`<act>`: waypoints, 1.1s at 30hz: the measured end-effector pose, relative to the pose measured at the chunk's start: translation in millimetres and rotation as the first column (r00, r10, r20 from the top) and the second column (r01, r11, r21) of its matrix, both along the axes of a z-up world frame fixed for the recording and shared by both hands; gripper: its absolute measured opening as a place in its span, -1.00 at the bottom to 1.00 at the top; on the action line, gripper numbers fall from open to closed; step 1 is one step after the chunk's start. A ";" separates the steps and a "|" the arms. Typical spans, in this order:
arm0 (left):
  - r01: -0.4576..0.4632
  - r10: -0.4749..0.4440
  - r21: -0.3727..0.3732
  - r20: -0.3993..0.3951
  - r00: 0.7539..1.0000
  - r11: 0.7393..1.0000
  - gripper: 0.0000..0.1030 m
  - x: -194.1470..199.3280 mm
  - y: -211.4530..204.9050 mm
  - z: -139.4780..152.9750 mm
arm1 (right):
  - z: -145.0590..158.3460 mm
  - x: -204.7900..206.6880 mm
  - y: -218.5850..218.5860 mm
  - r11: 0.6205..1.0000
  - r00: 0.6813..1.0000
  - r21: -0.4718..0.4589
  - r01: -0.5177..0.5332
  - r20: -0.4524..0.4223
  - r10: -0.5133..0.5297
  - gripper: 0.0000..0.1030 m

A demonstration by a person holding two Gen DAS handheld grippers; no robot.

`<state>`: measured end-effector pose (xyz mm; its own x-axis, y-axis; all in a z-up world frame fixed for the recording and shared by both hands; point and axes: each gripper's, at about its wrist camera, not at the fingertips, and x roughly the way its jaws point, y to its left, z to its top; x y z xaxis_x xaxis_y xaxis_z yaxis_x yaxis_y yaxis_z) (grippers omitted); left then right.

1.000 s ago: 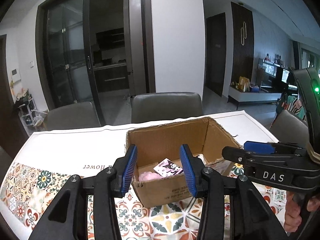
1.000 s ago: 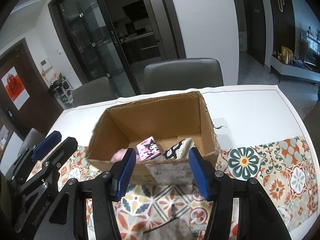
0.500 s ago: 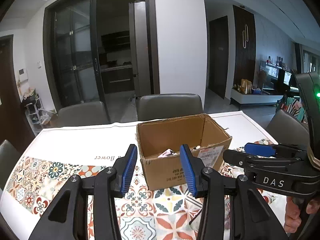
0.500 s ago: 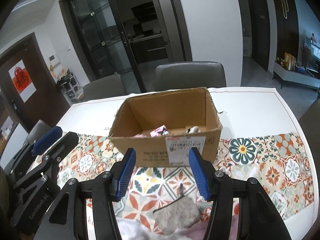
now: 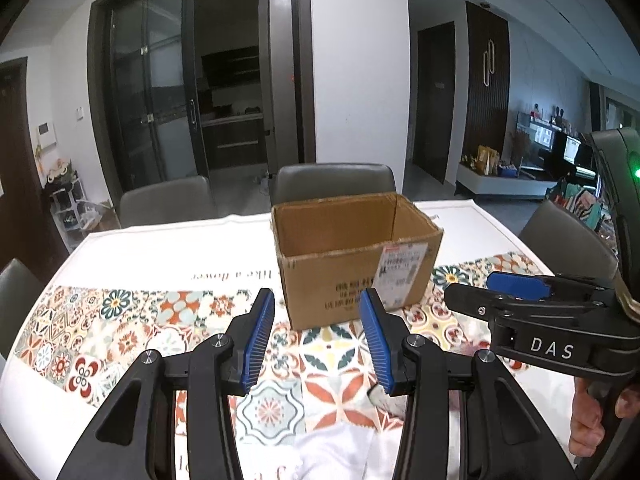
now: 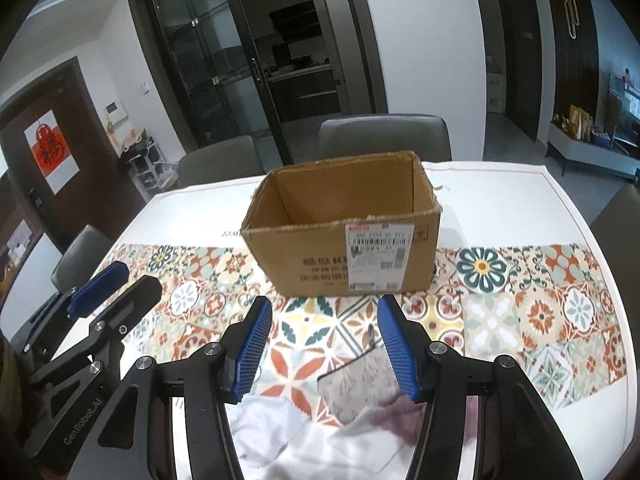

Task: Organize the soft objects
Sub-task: 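Move both tools back toward the white cloths on the table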

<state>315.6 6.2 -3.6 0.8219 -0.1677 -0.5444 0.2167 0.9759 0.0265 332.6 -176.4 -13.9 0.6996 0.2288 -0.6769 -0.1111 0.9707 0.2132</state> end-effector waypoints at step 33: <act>0.007 -0.008 -0.005 -0.353 0.936 1.000 -0.10 -42.7 6.6 -102.2 | -100.4 -51.4 4.9 1.000 0.951 -0.013 0.004 -0.309 -0.008 0.10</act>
